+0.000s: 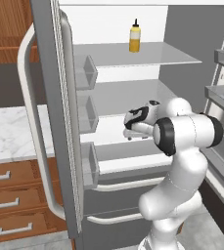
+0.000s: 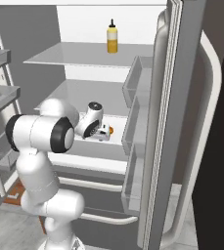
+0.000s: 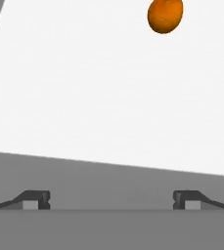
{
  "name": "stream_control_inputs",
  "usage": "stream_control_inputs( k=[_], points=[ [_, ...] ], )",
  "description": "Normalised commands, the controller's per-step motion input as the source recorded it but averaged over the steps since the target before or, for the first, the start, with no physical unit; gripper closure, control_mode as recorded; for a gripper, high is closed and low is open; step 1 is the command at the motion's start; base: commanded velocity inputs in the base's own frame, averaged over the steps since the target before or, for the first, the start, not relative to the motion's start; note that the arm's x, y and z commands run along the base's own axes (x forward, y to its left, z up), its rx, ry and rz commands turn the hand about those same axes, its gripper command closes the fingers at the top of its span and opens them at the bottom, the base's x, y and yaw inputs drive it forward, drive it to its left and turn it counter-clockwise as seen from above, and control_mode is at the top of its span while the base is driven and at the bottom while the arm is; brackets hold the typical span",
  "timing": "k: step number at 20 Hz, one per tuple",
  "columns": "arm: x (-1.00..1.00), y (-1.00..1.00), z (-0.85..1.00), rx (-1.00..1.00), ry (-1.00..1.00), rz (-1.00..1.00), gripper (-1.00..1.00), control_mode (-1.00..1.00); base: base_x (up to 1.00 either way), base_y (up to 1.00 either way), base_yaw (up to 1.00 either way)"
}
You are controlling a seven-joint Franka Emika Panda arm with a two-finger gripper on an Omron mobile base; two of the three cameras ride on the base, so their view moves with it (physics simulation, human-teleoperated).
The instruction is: Fully open the fridge drawer.
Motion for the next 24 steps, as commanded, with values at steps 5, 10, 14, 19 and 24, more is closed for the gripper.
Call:
stream_control_inputs(
  k=[5, 10, 14, 19, 24],
  points=[
    [-0.79, -0.1, -0.04, 0.0, 0.17, 0.05, -1.0, -1.0, 0.0, 0.0, 0.0],
    [-1.0, -0.2, 0.0, 0.0, 0.15, 0.1, -1.0, -1.0, 0.0, 0.0, 0.0],
    [-1.0, -0.1, 0.0, -0.03, 0.15, 0.15, -1.0, -1.0, 0.0, 0.0, 0.0],
    [-0.88, 0.0, 0.37, -0.04, 0.02, 0.22, -1.0, -1.0, 0.0, 0.0, 0.0],
    [-0.12, 0.0, 1.0, 0.01, -0.37, 0.19, -1.0, -1.0, 0.0, 0.0, 0.0]
  ],
)
